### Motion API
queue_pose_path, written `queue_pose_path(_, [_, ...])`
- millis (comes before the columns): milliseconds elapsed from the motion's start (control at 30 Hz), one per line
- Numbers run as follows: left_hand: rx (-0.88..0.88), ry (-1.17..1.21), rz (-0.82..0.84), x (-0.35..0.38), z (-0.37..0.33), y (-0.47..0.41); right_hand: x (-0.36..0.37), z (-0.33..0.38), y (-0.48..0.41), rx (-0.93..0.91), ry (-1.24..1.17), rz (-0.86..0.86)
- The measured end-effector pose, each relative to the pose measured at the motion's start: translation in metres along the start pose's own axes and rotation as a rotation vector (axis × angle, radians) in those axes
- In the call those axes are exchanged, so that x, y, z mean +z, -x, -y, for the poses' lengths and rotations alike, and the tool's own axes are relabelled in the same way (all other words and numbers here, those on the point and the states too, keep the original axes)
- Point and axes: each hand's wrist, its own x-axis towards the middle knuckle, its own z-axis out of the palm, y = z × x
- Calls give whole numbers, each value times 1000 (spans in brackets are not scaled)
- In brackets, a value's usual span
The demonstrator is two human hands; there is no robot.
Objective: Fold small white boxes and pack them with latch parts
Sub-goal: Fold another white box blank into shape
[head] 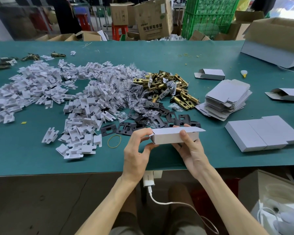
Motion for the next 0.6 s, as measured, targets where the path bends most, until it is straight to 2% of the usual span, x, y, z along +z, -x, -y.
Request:
queue_pose_path(300, [45,-1,-10,1,3,1,-2,-2,-1,-10,15,-10])
queue_pose_path(433, [-29,85,-63,2,5,-1,-3,-3,-2,-2,1,0])
queue_pose_path(600, [-101,187,-9,1,6,-2,-5,-3,-2,3,-15,1])
